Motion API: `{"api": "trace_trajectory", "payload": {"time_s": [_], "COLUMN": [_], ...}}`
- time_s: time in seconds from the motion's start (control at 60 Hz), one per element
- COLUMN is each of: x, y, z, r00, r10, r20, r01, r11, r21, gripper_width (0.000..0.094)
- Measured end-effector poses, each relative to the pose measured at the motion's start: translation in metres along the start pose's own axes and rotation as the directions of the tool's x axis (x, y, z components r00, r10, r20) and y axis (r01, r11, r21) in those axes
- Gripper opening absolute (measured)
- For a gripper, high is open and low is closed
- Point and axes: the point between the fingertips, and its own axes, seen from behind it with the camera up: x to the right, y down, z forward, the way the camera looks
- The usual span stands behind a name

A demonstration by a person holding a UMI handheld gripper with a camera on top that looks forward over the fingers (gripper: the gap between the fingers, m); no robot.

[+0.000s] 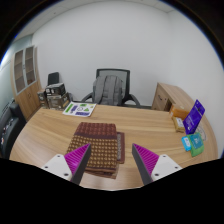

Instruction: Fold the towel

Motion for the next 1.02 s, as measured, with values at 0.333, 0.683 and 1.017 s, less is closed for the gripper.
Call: {"api": "trace_trajectory", "payload": {"time_s": [0.333, 0.683, 1.017], "x": [-0.055, -0.114, -0.136], "y": [-0.003, 0.036, 0.042], "z": [-0.164, -0.29, -0.319], "r00": [0.996, 0.987, 0.987], "r10": [0.022, 0.046, 0.042], "r20": [-0.092, -0.151, -0.158], "r01": [-0.014, -0.029, -0.021], "r11": [0.996, 0.993, 0.991], "r21": [0.084, 0.111, 0.13], "gripper_width": [0.0863, 0.0862, 0.0862]}}
